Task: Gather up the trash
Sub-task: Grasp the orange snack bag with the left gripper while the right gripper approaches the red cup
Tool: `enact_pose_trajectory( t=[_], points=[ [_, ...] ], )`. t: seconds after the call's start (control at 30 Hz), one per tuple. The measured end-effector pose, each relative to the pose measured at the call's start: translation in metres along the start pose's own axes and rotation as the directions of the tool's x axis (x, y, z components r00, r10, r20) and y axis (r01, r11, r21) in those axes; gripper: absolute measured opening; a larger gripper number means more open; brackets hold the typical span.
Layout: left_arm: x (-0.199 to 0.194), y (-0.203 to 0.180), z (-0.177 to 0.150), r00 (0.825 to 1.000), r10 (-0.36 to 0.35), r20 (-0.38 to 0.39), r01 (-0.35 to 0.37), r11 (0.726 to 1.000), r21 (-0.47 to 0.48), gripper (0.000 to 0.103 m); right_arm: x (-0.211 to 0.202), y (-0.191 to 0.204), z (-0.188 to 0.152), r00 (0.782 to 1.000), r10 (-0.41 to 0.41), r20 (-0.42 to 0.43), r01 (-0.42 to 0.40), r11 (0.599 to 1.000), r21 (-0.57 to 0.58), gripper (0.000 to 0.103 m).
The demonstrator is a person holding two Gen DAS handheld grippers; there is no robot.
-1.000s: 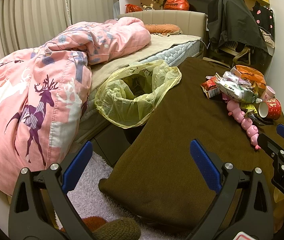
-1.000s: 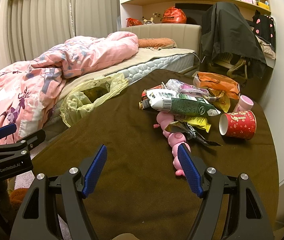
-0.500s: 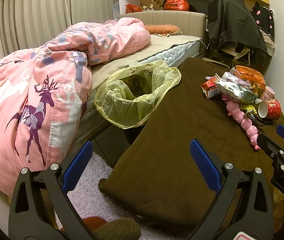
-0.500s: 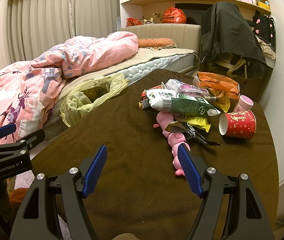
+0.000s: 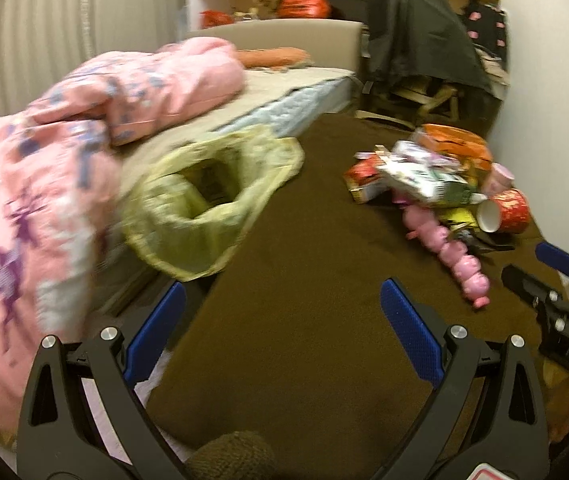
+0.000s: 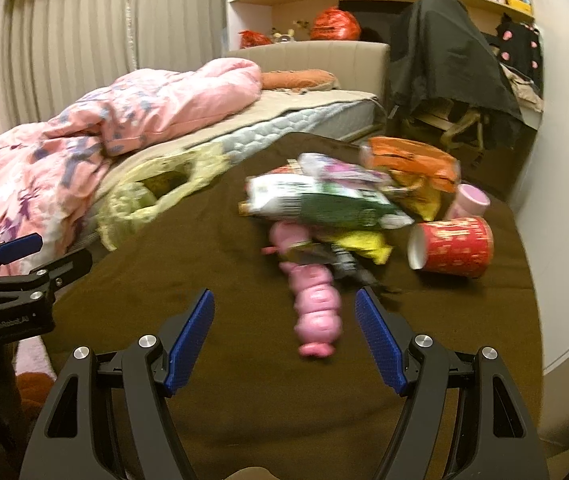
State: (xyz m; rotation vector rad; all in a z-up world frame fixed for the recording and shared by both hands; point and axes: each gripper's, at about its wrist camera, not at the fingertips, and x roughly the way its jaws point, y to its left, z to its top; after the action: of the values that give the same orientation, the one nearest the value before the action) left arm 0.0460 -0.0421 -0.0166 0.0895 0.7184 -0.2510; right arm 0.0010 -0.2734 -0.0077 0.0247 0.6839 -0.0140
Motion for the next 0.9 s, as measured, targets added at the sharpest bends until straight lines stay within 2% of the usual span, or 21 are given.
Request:
enact_pose_trajectory(
  t=[0.13, 0.2, 0.33, 0.47, 0.53, 0.6, 0.67, 0.73, 0.77, 0.83, 0.87, 0.9],
  points=[
    [0.029, -0.02, 0.026, 0.992, -0.127, -0.01, 0.127, 0.991, 0.051, 0.093, 0.008, -0.038, 0.021, 0.995, -0.094, 0.02, 0.094, 0.995, -0.014, 0.069],
    [0.042, -0.032, 0.044, 0.982, -0.19, -0.005, 0.189, 0.979, 0.079, 0.093, 0.017, -0.058, 0.035, 0.991, -0.13, 0.026, 0.13, 0.991, -0.025, 0.069],
    [0.07, -0.052, 0.085, 0.954, -0.3, 0.006, 0.296, 0.946, 0.131, 0.093, 0.045, -0.095, 0.072, 0.989, -0.14, 0.037, 0.142, 0.988, -0.057, 0.069],
    [0.095, -0.06, 0.125, 0.946, -0.323, 0.017, 0.316, 0.935, 0.162, 0.094, 0.088, -0.123, 0.123, 0.997, -0.07, 0.021, 0.072, 0.99, -0.123, 0.069],
    [0.112, -0.067, 0.149, 0.946, -0.325, -0.006, 0.321, 0.932, 0.171, 0.094, 0.108, -0.134, 0.14, 0.995, -0.101, 0.008, 0.101, 0.978, -0.185, 0.069],
    [0.125, -0.073, 0.169, 0.935, -0.354, -0.032, 0.354, 0.917, 0.185, 0.094, 0.12, -0.15, 0.15, 0.99, -0.141, 0.001, 0.138, 0.97, -0.2, 0.069],
    [0.143, -0.091, 0.196, 0.898, -0.432, -0.082, 0.439, 0.866, 0.24, 0.094, 0.125, -0.173, 0.153, 0.99, -0.141, -0.018, 0.138, 0.981, -0.135, 0.069],
    [0.158, -0.111, 0.215, 0.882, -0.462, -0.099, 0.468, 0.828, 0.307, 0.093, 0.124, -0.196, 0.148, 0.992, -0.12, -0.031, 0.118, 0.992, -0.041, 0.069],
    [0.169, -0.125, 0.224, 0.867, -0.484, -0.12, 0.494, 0.799, 0.343, 0.093, 0.122, -0.208, 0.142, 0.992, -0.12, -0.04, 0.121, 0.993, 0.003, 0.069],
    [0.193, -0.153, 0.237, 0.818, -0.542, -0.192, 0.57, 0.721, 0.394, 0.09, 0.12, -0.228, 0.128, 0.988, -0.144, -0.061, 0.147, 0.987, 0.056, 0.069],
    [0.203, -0.165, 0.24, 0.801, -0.556, -0.222, 0.594, 0.693, 0.408, 0.087, 0.119, -0.235, 0.122, 0.986, -0.156, -0.067, 0.16, 0.985, 0.071, 0.069],
    [0.218, -0.178, 0.242, 0.796, -0.549, -0.254, 0.602, 0.676, 0.426, 0.085, 0.117, -0.238, 0.117, 0.984, -0.164, -0.072, 0.17, 0.982, 0.078, 0.069]
  ],
)
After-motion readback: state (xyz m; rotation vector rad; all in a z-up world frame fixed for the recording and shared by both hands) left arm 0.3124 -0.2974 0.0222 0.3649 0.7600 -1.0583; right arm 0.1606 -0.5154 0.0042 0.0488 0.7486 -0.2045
